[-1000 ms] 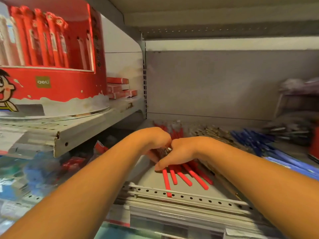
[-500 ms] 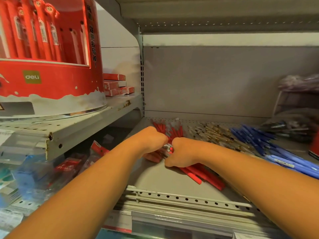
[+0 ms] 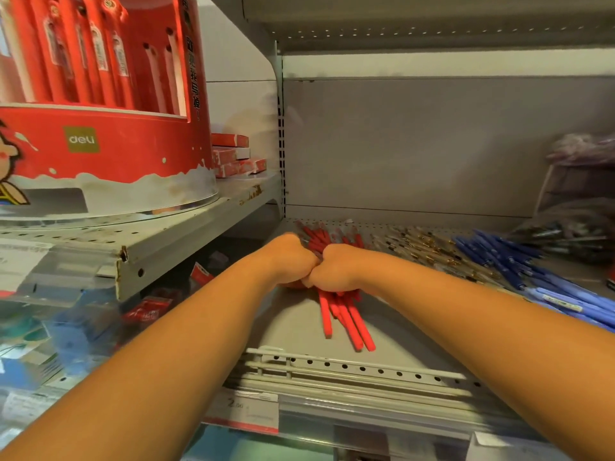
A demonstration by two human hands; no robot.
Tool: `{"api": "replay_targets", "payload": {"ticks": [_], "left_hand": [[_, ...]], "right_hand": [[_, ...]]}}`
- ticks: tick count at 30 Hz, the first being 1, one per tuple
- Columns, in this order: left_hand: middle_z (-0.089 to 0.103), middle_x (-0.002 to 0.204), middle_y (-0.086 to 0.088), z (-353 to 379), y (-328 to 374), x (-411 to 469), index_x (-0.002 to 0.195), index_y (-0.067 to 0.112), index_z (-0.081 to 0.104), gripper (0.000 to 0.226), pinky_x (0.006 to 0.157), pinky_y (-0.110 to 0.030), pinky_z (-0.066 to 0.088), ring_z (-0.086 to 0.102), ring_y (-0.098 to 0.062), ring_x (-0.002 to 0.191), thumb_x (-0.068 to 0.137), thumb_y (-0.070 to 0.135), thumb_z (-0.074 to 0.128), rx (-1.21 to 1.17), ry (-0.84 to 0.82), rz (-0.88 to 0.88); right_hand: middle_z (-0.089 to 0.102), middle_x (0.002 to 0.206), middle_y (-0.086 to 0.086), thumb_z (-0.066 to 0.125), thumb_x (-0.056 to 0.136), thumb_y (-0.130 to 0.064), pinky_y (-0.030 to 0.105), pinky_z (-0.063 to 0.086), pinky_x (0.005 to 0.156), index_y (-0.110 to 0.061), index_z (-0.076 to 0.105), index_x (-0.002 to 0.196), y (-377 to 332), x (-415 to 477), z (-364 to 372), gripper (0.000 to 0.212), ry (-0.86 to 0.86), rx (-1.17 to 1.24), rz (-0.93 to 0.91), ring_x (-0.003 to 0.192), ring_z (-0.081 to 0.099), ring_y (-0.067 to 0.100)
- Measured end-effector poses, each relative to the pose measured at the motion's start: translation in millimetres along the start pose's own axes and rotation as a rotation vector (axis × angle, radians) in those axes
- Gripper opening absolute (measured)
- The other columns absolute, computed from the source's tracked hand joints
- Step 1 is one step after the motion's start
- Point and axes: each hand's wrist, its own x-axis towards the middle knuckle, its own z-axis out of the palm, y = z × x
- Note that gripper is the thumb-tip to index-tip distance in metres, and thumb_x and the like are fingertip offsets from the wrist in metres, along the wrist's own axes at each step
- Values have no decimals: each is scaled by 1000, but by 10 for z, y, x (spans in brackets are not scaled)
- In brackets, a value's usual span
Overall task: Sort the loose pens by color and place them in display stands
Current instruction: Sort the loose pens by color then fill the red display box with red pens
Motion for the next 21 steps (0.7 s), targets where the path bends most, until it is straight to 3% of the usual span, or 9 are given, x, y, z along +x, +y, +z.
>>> {"api": "replay_targets", "payload": {"ticks": [3,6,8,10,12,16,18,21], "left_hand": [[69,100,-23,9,3,-7,99,-7,69,23,68,-33,44,54,-24,77,85,9,59,149,-24,89],[68,93,-12,31,-24,-4,84,8,70,15,66,-30,46,57,-20,76,90,18,61,277,-63,174],[68,96,-14,50,-52,12,91,6,69,23,72,-34,47,58,-25,83,93,27,59,360,-56,176],[65,92,-14,68,-70,27,90,6,64,26,67,-33,43,56,-27,82,95,30,55,428,-37,185],[59,80,-9,91,-69,32,77,11,58,29,58,-31,38,52,-26,77,97,31,52,449,-33,195],[51,63,-5,153,-35,50,58,15,47,49,54,-31,33,48,-22,62,99,41,46,386,-33,210],[58,69,-6,169,-25,65,66,13,56,48,60,-31,38,55,-23,70,98,47,46,406,-35,205],[67,102,-11,185,-5,91,104,9,67,46,81,-33,46,60,-29,97,96,51,49,499,-30,185]], "right_hand": [[63,63,-1,64,86,-38,23,43,53,-14,67,75,123,-142,-115,26,-21,117,-49,53,55,14],[70,98,-2,64,87,-51,20,52,75,-20,67,100,302,-403,-200,34,-34,120,-133,84,66,5],[55,136,-1,63,83,-63,27,46,98,-22,50,135,447,-589,-225,68,-68,53,-140,118,56,11],[35,151,-12,61,76,-73,23,37,100,-36,31,148,571,-750,-231,86,-151,13,-166,128,44,8],[30,150,-18,63,70,-76,20,36,98,-45,24,147,651,-855,-213,92,-198,-36,-216,127,40,4],[31,145,-16,61,69,-78,27,37,109,-42,16,150,691,-883,-116,100,-107,-265,-296,126,39,5],[33,139,-14,58,71,-80,29,38,107,-42,16,149,677,-835,-61,97,-70,-291,-315,122,40,6],[33,125,-12,54,70,-83,28,45,94,-44,17,145,667,-711,-18,92,-70,-285,-330,107,45,5]]}}
